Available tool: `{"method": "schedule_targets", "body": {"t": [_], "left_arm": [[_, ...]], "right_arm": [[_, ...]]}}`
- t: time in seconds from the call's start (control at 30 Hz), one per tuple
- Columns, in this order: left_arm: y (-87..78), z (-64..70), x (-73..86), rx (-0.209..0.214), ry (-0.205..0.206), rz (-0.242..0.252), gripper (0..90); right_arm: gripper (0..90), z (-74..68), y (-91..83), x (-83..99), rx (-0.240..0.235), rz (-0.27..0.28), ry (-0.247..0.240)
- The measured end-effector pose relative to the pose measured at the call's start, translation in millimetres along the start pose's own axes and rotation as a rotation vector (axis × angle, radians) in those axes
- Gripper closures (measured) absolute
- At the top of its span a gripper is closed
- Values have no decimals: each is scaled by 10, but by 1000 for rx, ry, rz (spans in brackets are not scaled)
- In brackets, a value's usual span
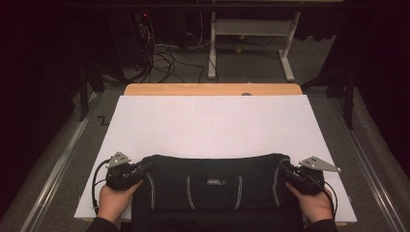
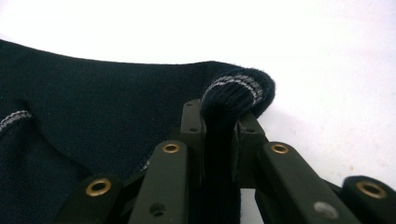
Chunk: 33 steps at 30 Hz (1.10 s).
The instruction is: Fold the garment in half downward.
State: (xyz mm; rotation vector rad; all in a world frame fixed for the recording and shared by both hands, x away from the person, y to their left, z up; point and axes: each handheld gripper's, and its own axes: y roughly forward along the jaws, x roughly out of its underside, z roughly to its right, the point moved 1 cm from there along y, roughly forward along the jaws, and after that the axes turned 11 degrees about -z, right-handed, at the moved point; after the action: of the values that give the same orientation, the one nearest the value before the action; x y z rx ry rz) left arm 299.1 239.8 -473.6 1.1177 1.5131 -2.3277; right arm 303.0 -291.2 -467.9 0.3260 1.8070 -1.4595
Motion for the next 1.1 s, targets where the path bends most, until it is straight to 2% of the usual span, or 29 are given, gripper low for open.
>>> {"method": "schedule_targets", "body": {"t": [0.43, 0.53, 0.7, 0.87, 0.97, 1.1], "left_arm": [[-77, -23, -45, -5, 15, 66, 704], [-89, -29, -97, -25, 35, 66, 705], [-63, -78, -223, -55, 34, 63, 711], [14, -117, -339, -84, 48, 39, 713], [50, -159, -389, -102, 43, 38, 716], [125, -232, -444, -110, 4, 53, 724]], "right_arm": [[788, 15, -83, -46, 7, 75, -4], [789, 17, -113, -90, 10, 94, -6], [791, 1, -110, -214, 20, 113, -12], [792, 25, -46, -345, 40, 117, -27], [793, 56, 13, -395, 40, 115, -18], [792, 111, 97, -466, 55, 112, -19]]}}
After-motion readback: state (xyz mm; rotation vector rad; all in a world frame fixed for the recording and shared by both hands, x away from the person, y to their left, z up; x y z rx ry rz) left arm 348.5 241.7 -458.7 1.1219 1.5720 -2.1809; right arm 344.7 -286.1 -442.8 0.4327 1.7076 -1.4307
